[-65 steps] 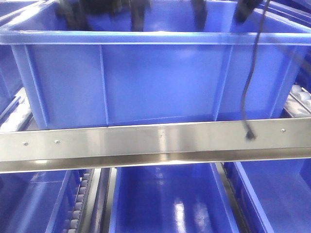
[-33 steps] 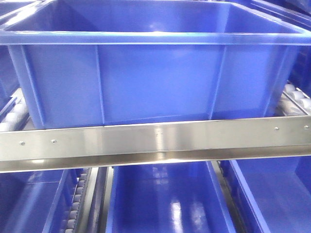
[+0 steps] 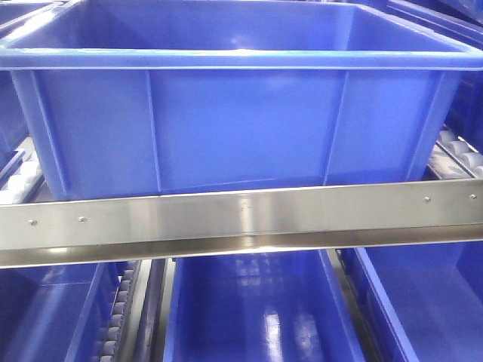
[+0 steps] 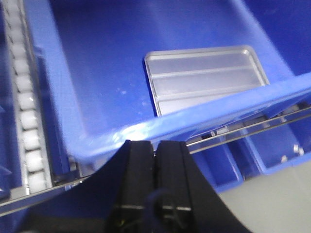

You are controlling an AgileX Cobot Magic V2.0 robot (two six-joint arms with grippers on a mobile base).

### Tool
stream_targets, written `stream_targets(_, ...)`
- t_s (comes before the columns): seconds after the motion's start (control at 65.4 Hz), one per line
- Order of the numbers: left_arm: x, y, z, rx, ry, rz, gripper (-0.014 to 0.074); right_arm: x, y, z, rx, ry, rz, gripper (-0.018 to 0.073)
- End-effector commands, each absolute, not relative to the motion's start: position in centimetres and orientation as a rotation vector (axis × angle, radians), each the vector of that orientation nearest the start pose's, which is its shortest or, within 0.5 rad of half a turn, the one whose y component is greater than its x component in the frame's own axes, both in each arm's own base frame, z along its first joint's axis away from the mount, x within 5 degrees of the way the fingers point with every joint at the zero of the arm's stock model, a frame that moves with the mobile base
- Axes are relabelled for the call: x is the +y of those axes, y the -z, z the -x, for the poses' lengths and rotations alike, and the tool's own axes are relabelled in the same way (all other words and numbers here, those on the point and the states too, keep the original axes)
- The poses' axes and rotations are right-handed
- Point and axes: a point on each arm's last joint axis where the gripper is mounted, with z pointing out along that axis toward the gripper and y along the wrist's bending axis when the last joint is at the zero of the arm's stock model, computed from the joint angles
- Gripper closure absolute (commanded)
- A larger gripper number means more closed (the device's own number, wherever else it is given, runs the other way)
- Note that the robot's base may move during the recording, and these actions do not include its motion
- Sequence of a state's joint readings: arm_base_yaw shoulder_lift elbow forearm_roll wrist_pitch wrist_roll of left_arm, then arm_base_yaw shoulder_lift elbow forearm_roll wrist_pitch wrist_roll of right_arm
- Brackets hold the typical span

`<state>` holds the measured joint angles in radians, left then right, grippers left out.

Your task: Grab silver tray and place in blue box

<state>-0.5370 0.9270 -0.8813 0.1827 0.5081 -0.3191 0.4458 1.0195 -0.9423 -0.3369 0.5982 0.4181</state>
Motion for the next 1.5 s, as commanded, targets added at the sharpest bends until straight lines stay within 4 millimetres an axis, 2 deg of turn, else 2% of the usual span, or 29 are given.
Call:
stream_targets(0.0, -8.2, -37.9, -15.0, 1.837, 0.396, -0.331, 0.0701, 6.8, -37.5, -17.5, 1.91, -0.195, 0.254, 0.0505)
stream_targets(0.245, -5.5, -36.4, -10.5, 1.704, 0.414, -0.324, 0.0701, 4.8, -35.0, -12.1, 1.69, -0.255, 0.298, 0.0505)
stream_targets(0.428, -4.8, -36.3, -9.2, 1.661, 0.425, -0.314, 0.0701, 4.0, -34.1, -9.7, 1.57, -0.288, 0.308, 0.0505)
stream_targets(1.055, -4.8, -35.7, -9.3, 1.683, 0.425, -0.315, 0.0701, 3.9, -33.9, -9.7, 1.578, -0.285, 0.306, 0.0505)
stream_targets(1.208, -3.9, -35.4, -8.5, 1.65, 0.339, -0.347, 0.0701, 3.9, -33.9, -9.7, 1.578, -0.285, 0.306, 0.0505)
stream_targets(1.33, -2.5, -33.7, -6.9, 1.588, 0.273, -0.278, 0.0701, 3.9, -33.9, -9.7, 1.578, -0.285, 0.306, 0.0505)
stream_targets(1.483, -1.1, -29.6, -5.3, 1.493, 0.16, -0.154, 0.0701, 3.9, -33.9, -9.7, 1.578, -0.285, 0.306, 0.0505)
